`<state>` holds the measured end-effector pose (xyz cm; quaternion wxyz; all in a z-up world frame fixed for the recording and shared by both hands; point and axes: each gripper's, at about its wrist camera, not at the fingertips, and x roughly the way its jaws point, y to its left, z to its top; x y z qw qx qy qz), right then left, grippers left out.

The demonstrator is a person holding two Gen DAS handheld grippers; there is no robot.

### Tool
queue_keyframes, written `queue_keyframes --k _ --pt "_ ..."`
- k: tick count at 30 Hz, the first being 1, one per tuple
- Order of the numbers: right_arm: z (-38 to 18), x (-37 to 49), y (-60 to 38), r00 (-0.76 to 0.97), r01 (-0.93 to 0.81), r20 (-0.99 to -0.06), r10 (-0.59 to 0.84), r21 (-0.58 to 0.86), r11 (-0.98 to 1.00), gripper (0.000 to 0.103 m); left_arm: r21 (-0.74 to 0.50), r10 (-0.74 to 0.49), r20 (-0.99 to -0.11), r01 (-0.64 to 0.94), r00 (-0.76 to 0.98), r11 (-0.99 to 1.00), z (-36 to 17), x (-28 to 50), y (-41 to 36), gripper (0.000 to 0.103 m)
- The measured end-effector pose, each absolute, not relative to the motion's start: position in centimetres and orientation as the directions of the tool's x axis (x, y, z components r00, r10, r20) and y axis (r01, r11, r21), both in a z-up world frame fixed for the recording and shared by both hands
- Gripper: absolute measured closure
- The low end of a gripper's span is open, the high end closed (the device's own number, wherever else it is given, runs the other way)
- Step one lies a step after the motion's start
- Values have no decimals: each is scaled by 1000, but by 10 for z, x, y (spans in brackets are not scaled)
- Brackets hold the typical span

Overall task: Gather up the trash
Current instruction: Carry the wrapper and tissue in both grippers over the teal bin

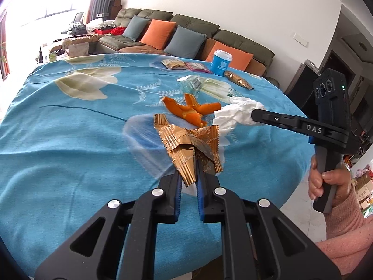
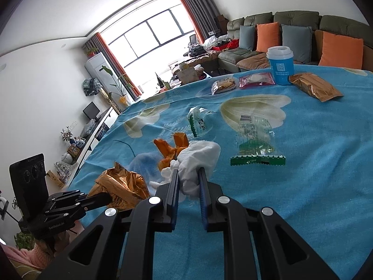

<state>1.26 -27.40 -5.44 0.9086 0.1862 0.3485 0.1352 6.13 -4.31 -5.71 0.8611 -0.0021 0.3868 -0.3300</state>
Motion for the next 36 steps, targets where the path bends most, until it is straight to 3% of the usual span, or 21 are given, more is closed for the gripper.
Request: queue_keyframes --k 36 --pt "-21 62 -112 575 -474 -504 645 438 764 88 -240 -362 -589 271 723 932 -22 38 115 93"
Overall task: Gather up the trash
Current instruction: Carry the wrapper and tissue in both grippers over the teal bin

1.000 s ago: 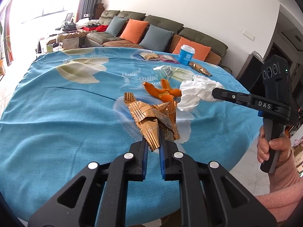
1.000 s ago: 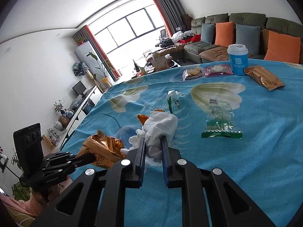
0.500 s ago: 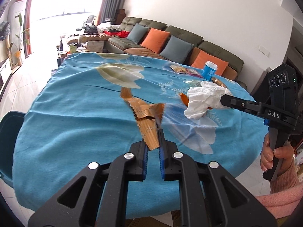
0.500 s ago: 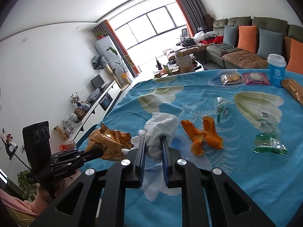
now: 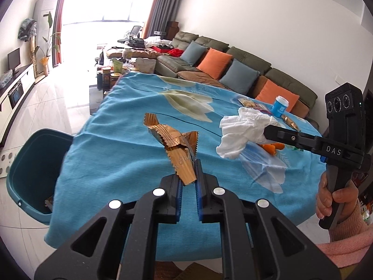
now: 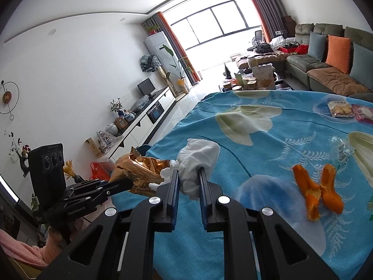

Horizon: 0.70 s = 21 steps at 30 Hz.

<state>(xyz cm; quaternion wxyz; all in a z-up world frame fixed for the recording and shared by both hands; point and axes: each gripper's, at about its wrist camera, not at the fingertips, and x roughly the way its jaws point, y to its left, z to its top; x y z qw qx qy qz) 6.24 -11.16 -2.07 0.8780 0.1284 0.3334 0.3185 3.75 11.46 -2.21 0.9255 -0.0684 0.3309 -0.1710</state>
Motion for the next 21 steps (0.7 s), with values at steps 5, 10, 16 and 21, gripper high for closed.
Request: queue_keyframes --k 5,10,16,21 --pt "-19 70 -90 544 -508 -502 672 440 740 88 -235 -318 -577 221 752 947 -16 33 137 93" --pt "-19 78 -69 510 -538 -503 698 446 715 88 -232 -270 -572 164 775 959 -12 28 161 93" --pt "-20 88 -42 467 -578 -501 728 451 681 88 -227 -207 -566 91 798 970 -8 22 193 93" --pt "-20 97 -17 426 -609 -509 748 451 653 88 -221 -150 -562 27 813 975 -5 19 220 93"
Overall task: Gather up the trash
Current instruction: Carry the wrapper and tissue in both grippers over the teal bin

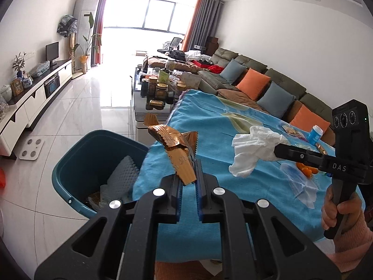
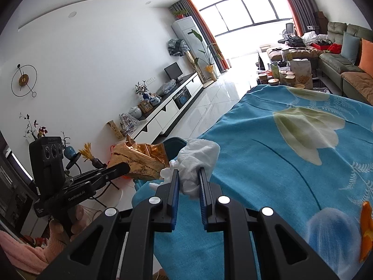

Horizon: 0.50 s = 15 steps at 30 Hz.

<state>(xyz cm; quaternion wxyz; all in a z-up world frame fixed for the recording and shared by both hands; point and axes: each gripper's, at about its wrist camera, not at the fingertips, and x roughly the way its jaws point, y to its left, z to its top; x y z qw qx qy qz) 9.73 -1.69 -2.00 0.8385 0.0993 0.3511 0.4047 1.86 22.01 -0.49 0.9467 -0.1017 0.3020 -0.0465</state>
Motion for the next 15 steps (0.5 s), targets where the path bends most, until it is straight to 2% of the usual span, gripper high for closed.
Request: queue_keyframes --k 15 --pt "-21 119 52 339 -678 -529 778 436 592 88 -202 -12 -589 -132 808 970 -10 11 287 93"
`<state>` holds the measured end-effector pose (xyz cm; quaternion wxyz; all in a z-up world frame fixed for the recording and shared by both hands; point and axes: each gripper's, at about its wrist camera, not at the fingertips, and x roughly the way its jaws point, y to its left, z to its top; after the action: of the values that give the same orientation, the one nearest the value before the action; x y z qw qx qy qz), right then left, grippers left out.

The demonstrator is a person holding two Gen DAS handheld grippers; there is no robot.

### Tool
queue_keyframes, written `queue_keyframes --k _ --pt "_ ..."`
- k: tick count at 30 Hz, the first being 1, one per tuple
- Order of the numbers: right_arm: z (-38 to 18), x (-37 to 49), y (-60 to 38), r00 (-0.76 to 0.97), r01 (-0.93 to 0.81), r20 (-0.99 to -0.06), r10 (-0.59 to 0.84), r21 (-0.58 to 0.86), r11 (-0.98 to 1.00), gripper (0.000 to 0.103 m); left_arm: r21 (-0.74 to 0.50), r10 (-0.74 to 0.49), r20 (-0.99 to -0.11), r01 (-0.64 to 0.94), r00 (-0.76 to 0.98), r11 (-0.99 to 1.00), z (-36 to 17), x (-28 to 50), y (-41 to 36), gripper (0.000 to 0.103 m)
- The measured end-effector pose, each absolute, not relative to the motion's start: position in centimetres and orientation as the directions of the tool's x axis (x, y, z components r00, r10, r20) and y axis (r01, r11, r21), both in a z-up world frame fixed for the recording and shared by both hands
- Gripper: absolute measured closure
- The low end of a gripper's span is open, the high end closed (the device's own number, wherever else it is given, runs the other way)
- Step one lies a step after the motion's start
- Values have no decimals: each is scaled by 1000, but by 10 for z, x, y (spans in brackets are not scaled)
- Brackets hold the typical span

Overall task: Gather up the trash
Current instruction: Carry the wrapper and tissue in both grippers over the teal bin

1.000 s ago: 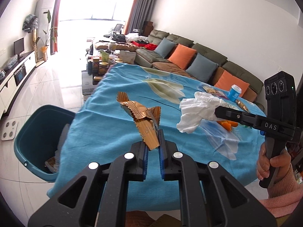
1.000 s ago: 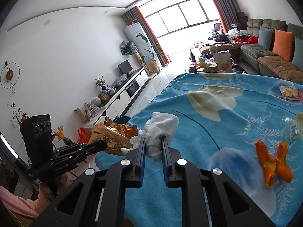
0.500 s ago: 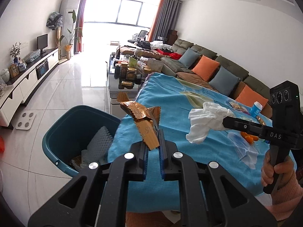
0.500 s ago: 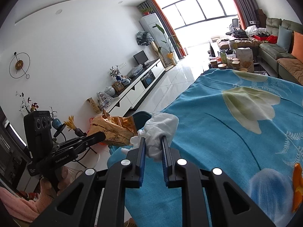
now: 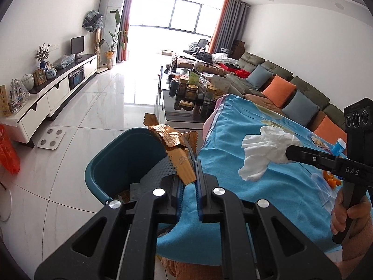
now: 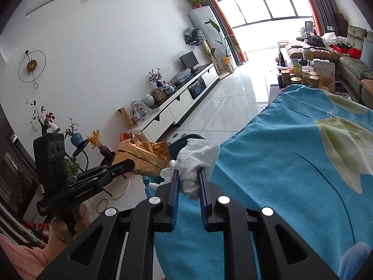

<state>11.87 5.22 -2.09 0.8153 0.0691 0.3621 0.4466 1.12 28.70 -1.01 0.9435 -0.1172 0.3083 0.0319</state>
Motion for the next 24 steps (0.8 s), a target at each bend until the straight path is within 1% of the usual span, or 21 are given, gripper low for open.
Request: queue_keyframes --k 7,17,24 --pt "-24 129 81 320 -696 -556 767 412 589 88 -197 24 -613 -182 790 963 -19 13 309 93" --pt "-34 138 127 290 -723 -621 728 356 592 88 -191 56 -658 -238 751 952 -40 27 332 93" --pt "-41 141 158 267 -735 -660 702 332 591 88 -183 69 -684 -263 726 947 -56 39 335 93"
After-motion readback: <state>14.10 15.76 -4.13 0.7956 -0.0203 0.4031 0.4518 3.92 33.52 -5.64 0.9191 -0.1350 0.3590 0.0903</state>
